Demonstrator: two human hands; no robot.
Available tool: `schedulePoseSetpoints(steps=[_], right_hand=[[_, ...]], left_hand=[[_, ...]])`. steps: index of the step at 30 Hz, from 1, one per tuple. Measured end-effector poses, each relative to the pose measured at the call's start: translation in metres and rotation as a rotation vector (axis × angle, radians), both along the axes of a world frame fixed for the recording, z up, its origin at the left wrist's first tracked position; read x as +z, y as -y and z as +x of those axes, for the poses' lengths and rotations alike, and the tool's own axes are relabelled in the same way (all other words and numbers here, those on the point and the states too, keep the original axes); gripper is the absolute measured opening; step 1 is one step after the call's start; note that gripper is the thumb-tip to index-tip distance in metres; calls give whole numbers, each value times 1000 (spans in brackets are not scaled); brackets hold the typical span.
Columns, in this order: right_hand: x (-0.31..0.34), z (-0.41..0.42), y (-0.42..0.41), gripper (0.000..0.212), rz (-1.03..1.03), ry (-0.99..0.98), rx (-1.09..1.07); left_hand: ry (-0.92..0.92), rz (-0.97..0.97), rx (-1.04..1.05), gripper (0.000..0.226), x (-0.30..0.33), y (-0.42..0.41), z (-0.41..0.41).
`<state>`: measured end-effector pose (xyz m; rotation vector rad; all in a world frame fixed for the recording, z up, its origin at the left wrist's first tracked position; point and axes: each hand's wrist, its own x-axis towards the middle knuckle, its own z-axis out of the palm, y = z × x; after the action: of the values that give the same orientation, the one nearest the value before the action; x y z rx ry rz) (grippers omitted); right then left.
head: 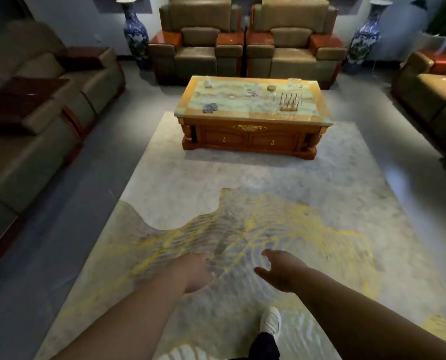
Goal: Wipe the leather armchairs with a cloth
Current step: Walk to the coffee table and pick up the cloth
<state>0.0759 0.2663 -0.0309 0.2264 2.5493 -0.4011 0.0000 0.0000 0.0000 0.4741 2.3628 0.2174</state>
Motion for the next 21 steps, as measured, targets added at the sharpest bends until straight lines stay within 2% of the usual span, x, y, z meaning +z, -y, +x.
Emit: schedulePoseSetpoints(steps=[5, 7, 8, 11, 15, 21], right_hand=[[4, -31, -23, 78, 105, 124, 179], [8, -105, -87, 76, 98, 116, 234], [8, -110, -87, 76, 104, 111, 256], [15, -131, -92, 75, 70, 117, 236], [12, -173, -129, 76, 61, 131, 252], [-7, -234, -158, 74, 15, 149, 134]], left_hand=[[9, -67, -66, 74, -2, -20, -28], [22, -91, -19, 73, -4, -86, -99], [19, -94, -5, 73, -1, -85, -98], [53, -145, -47, 72, -9, -93, -113], [53, -78, 12, 69, -14, -125, -145], [79, -58, 14, 68, -17, -143, -197]])
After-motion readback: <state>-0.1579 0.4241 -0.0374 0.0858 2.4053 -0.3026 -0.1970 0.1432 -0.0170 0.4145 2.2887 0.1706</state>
